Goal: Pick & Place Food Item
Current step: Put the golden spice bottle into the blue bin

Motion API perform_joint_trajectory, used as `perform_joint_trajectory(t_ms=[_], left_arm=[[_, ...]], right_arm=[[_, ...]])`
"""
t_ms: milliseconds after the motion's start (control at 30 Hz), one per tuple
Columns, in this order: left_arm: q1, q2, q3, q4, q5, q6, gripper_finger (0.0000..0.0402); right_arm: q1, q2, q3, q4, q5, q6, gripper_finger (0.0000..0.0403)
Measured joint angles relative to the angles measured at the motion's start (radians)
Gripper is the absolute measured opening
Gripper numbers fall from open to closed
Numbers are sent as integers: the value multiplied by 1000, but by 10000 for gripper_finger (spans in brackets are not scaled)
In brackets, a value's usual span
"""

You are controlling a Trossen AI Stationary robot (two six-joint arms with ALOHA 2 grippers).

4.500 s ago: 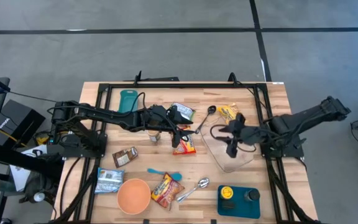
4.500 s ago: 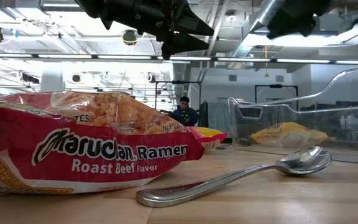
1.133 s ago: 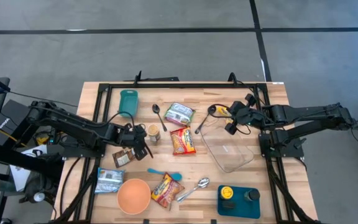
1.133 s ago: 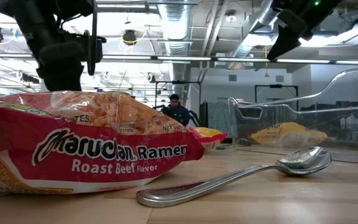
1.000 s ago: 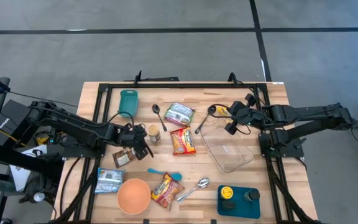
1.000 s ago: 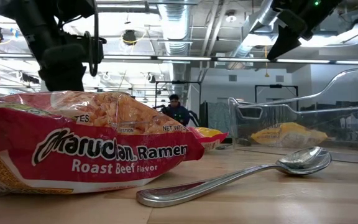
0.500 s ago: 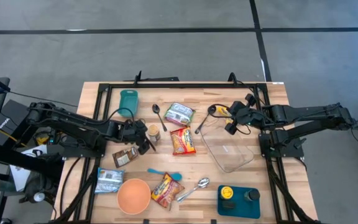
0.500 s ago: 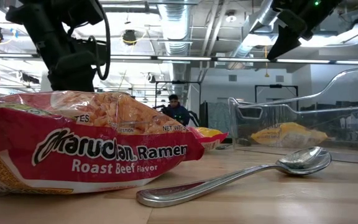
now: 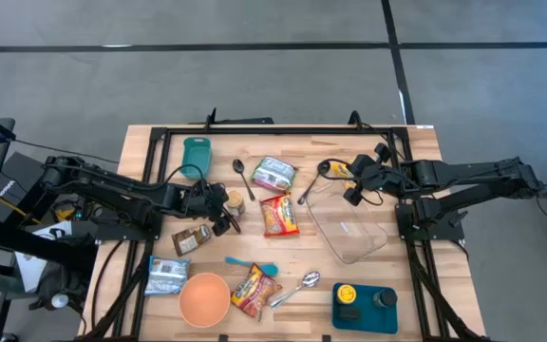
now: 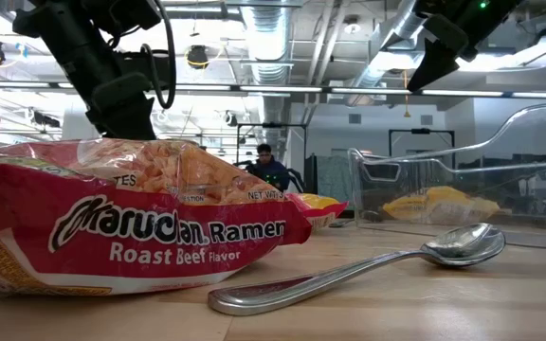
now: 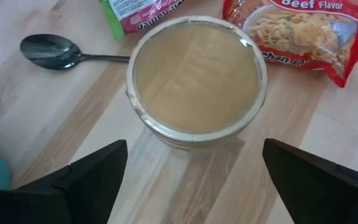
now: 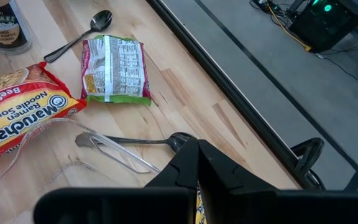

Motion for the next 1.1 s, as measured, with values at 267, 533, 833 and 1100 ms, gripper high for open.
perform_joint_trajectory(t_ms=[267,533,833,1100], left_arm=[[0,0,-96,142,-4,3,374],[0,0,-243,442,-71,35,369],[0,0,-326,631,-156,37,369],[0,0,-326,645,-159,37,369]], right_arm=[[0,0,0,0,0,0,1],[0,0,0,0,0,-12,1],[0,0,0,5,0,-15,1],[0,0,0,6,0,-16,1]])
